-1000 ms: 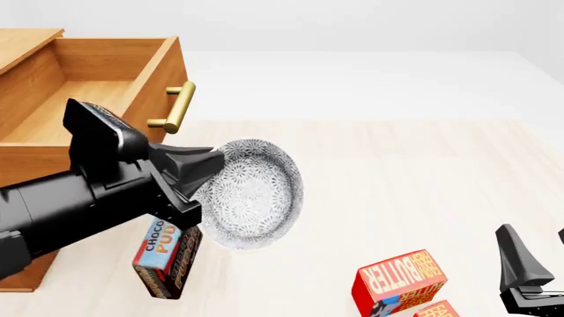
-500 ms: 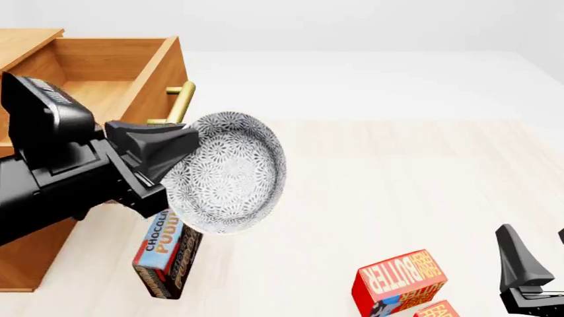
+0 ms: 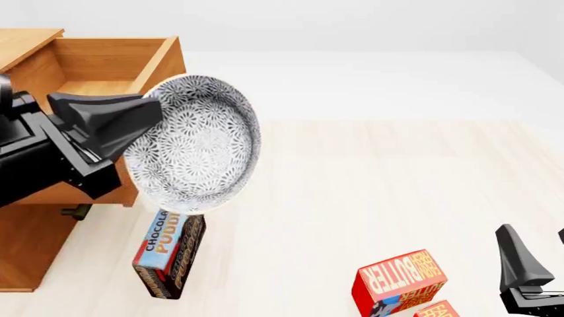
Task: Put the bowl in the top drawer of the cabinet.
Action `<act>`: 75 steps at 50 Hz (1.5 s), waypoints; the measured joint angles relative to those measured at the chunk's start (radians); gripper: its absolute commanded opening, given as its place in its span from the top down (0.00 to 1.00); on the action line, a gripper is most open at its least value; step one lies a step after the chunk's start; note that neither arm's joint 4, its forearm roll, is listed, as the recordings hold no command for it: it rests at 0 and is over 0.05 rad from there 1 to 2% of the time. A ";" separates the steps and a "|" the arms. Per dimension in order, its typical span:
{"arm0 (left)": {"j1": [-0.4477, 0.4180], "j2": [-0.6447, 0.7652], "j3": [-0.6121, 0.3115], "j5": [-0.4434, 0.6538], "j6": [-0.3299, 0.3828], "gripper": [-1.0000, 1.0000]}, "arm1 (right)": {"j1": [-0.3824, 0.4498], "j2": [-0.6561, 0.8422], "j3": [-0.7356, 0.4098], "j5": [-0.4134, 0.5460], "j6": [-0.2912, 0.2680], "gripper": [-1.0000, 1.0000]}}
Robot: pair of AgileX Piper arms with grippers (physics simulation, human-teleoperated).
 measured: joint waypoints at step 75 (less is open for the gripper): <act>0.412 0.016 -0.222 0.070 -0.077 1.00 | 0.000 0.000 0.000 0.000 0.000 0.00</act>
